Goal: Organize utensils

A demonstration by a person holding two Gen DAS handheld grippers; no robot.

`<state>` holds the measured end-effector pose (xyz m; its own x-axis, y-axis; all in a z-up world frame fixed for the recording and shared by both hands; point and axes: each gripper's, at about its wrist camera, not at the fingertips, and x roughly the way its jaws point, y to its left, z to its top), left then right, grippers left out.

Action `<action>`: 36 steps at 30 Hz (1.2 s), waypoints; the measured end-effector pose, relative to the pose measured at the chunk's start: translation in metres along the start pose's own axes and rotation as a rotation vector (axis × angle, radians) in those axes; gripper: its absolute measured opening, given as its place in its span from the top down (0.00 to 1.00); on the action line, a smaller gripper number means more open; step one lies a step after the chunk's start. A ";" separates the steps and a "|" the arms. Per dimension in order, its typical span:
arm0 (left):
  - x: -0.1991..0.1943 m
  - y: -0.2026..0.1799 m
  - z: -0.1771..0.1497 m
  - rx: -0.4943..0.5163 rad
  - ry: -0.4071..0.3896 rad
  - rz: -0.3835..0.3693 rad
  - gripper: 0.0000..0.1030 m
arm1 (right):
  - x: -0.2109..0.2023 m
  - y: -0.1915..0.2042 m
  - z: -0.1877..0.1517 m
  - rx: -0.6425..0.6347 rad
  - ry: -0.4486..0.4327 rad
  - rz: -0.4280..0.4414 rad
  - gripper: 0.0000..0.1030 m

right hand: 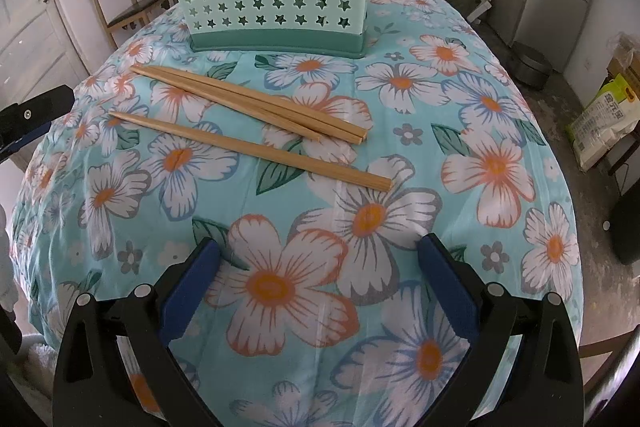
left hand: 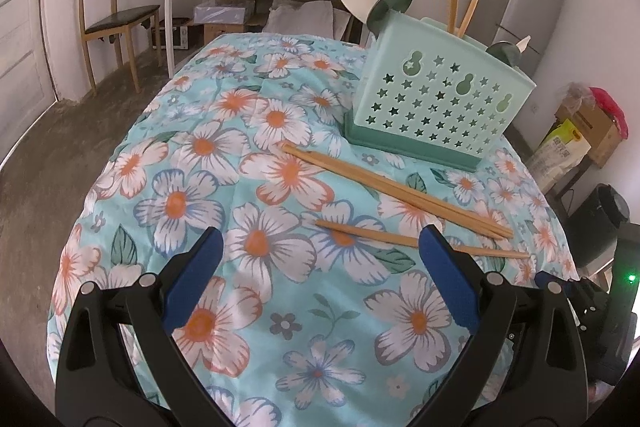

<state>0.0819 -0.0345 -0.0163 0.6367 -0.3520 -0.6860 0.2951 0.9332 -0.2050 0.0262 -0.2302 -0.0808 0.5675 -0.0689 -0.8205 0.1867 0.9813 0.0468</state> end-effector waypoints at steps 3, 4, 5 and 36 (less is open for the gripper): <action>0.002 0.002 -0.001 -0.007 0.009 0.003 0.08 | 0.000 0.000 0.000 0.000 0.001 0.001 0.06; 0.002 0.003 -0.002 -0.008 0.012 0.006 0.08 | 0.000 0.000 -0.001 0.001 0.002 0.000 0.06; 0.002 0.003 -0.002 -0.007 0.014 0.009 0.08 | 0.000 0.000 -0.001 0.003 0.003 -0.001 0.06; 0.031 0.009 -0.018 -0.010 0.124 0.076 0.08 | -0.001 0.003 -0.004 0.021 -0.021 -0.030 0.06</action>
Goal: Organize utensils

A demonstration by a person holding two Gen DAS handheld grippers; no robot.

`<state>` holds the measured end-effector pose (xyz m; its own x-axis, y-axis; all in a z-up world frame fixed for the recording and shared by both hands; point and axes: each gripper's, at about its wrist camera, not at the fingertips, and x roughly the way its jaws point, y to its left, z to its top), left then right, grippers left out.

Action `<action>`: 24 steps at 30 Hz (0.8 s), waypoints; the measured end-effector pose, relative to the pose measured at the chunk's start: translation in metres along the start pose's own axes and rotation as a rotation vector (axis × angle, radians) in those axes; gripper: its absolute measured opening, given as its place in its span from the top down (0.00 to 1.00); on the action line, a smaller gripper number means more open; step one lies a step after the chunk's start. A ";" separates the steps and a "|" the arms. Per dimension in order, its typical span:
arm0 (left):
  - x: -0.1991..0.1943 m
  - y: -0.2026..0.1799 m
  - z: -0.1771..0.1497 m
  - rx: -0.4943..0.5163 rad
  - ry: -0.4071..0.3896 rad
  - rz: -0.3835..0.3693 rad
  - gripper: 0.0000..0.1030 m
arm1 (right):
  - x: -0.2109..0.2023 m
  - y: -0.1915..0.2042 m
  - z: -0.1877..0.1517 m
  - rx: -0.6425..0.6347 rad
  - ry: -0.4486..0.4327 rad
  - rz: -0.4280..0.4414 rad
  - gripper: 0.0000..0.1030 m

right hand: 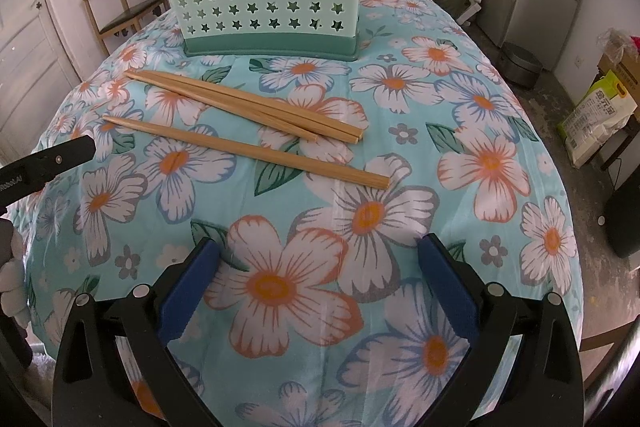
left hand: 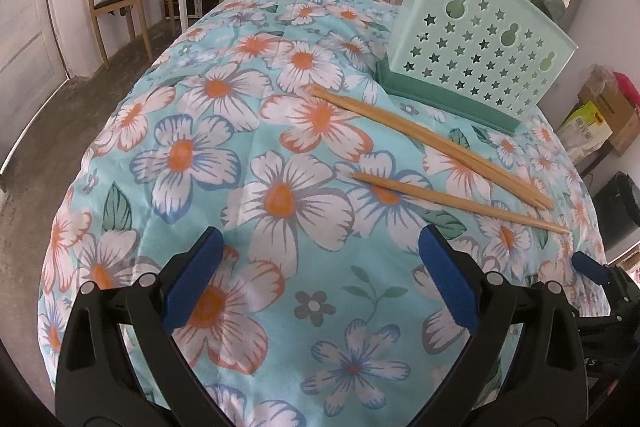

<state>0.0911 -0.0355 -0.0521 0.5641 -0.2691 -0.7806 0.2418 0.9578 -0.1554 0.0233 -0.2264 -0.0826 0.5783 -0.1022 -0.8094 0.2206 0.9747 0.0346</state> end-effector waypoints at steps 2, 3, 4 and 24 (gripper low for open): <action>0.001 0.000 0.000 0.001 0.001 0.002 0.08 | 0.000 0.000 0.000 0.001 0.000 -0.001 0.06; 0.001 0.000 0.000 0.000 0.001 0.001 0.08 | 0.000 0.000 -0.001 0.001 -0.001 -0.001 0.06; 0.001 0.000 0.000 0.001 0.002 0.002 0.08 | 0.000 0.000 0.000 0.002 -0.002 -0.001 0.06; -0.018 -0.005 0.003 0.040 -0.072 -0.035 0.08 | -0.003 -0.007 -0.002 0.013 -0.025 0.044 0.06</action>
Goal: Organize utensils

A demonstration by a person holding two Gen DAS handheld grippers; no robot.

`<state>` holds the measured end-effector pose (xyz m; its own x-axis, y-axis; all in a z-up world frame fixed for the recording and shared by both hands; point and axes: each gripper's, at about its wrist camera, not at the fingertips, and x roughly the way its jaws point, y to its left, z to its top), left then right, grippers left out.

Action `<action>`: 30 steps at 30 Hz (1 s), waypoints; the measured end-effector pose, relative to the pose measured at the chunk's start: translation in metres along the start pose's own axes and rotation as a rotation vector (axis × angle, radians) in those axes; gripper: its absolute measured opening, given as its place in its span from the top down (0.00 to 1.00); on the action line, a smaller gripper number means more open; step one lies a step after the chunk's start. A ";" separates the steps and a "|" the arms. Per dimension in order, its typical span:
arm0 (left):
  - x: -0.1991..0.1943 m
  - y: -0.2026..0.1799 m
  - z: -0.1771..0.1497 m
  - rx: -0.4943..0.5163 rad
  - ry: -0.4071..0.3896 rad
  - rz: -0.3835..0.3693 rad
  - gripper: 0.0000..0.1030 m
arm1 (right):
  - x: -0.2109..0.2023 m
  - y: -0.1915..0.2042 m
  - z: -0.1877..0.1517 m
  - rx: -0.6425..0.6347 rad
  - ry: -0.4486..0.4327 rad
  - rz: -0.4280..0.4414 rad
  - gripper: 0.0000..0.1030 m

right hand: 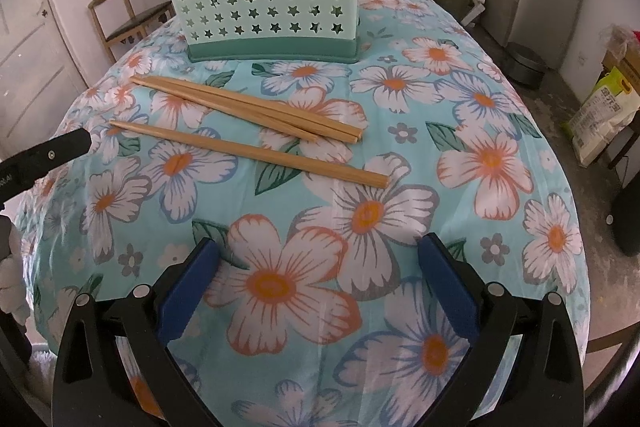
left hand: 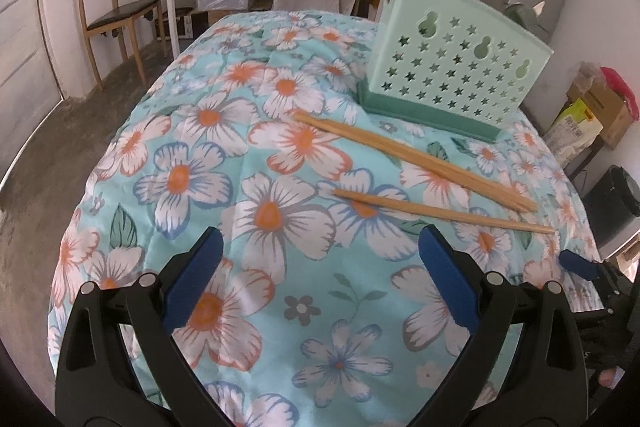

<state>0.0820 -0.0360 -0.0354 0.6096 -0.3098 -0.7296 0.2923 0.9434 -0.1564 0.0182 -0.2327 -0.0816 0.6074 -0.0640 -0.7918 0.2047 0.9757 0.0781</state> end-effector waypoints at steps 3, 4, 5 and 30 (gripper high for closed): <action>-0.002 -0.002 0.001 0.007 -0.011 -0.007 0.08 | -0.001 0.000 -0.001 -0.003 -0.010 0.009 0.06; -0.003 -0.002 0.001 0.009 -0.015 -0.009 0.08 | -0.001 0.000 -0.002 -0.002 -0.012 0.013 0.06; -0.004 -0.002 0.001 0.010 -0.022 -0.012 0.08 | -0.001 -0.001 -0.001 -0.002 -0.013 0.018 0.06; -0.022 -0.021 0.003 0.074 -0.098 -0.194 0.24 | -0.030 -0.012 0.019 0.041 -0.120 0.250 0.19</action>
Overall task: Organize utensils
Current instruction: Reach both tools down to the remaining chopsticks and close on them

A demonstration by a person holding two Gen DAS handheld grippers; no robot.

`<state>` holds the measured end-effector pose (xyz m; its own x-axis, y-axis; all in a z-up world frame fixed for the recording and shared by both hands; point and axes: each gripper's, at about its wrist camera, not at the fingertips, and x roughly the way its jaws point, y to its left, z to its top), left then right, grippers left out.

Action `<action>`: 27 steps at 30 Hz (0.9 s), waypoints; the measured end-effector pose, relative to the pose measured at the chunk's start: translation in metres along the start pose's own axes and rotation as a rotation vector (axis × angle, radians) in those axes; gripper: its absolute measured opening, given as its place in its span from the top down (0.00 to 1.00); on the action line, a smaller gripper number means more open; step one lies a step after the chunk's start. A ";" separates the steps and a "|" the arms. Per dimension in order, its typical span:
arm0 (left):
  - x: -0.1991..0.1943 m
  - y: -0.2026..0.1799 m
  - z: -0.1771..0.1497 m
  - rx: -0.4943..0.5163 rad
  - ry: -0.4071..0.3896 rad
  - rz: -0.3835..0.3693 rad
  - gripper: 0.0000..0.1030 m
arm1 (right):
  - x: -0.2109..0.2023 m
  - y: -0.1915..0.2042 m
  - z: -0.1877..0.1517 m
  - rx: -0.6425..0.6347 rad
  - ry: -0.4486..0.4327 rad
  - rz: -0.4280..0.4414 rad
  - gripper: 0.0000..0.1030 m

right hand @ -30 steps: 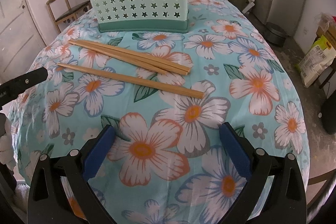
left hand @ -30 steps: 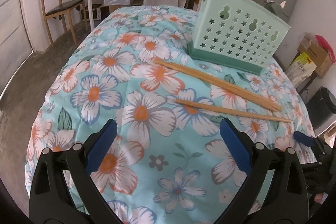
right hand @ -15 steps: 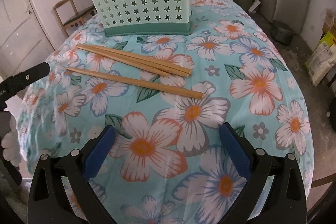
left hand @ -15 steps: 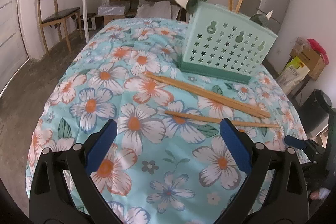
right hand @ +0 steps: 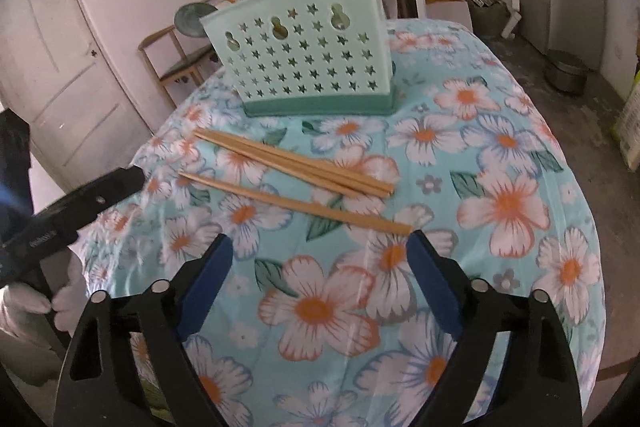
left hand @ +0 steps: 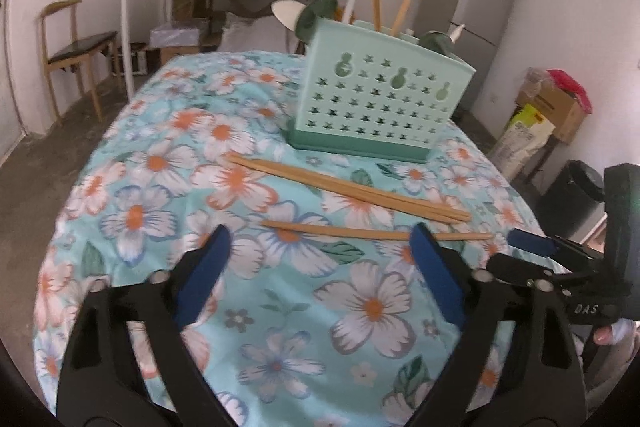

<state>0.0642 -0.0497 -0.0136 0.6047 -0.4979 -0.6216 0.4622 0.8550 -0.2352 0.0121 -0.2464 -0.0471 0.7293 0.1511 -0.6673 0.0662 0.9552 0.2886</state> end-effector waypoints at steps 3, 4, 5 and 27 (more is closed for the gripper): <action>0.012 0.006 0.001 -0.066 0.043 -0.071 0.38 | -0.001 -0.002 0.001 0.009 -0.008 0.022 0.23; 0.017 0.009 0.001 -0.099 0.060 -0.098 0.41 | 0.000 -0.002 0.001 0.010 -0.006 0.026 0.24; 0.023 0.013 0.001 -0.147 0.085 -0.134 0.43 | 0.000 -0.003 0.001 0.011 -0.005 0.027 0.24; 0.094 0.070 -0.016 -0.905 0.242 -0.288 0.88 | 0.004 -0.018 -0.005 0.076 0.014 0.052 0.31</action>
<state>0.1429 -0.0347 -0.1008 0.3506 -0.7482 -0.5633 -0.1617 0.5441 -0.8233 0.0103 -0.2620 -0.0585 0.7232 0.2040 -0.6598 0.0806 0.9239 0.3740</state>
